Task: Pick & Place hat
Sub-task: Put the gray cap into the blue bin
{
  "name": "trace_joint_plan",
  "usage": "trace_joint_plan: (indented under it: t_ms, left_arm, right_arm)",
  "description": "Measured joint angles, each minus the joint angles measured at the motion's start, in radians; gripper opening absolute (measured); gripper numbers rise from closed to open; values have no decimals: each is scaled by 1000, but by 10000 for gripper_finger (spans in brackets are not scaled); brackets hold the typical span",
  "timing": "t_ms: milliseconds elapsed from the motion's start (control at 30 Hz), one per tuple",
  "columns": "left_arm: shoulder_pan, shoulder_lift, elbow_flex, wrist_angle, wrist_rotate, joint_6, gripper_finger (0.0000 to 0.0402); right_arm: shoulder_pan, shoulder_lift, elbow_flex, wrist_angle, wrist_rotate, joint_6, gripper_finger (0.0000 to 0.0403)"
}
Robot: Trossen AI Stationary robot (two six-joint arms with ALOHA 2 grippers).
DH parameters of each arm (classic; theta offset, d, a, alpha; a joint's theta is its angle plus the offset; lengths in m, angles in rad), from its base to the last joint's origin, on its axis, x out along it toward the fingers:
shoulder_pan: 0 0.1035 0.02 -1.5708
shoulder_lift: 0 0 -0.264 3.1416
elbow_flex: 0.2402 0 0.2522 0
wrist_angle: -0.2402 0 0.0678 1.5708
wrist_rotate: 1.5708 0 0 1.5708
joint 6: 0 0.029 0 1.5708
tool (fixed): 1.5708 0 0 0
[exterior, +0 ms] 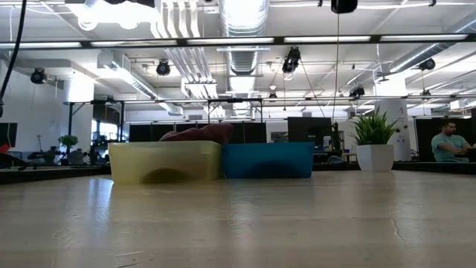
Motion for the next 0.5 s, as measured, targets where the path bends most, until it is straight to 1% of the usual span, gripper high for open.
trace_joint_plan:
  t_ms: [100,200,300,500]
  left_arm:
    - [-8,4,-20,-113,-54,66,133]
    - [-25,18,-66,-132,-98,90,133]
    - [-36,26,-120,-130,-113,91,133]
    - [-34,21,-253,-141,-133,105,133]
  right_arm:
    - [0,3,0,-102,-35,89,208]
    - [11,26,-1,-194,-52,163,183]
    - [26,57,-1,-235,-65,192,145]
    - [29,97,-6,-266,-181,208,52]
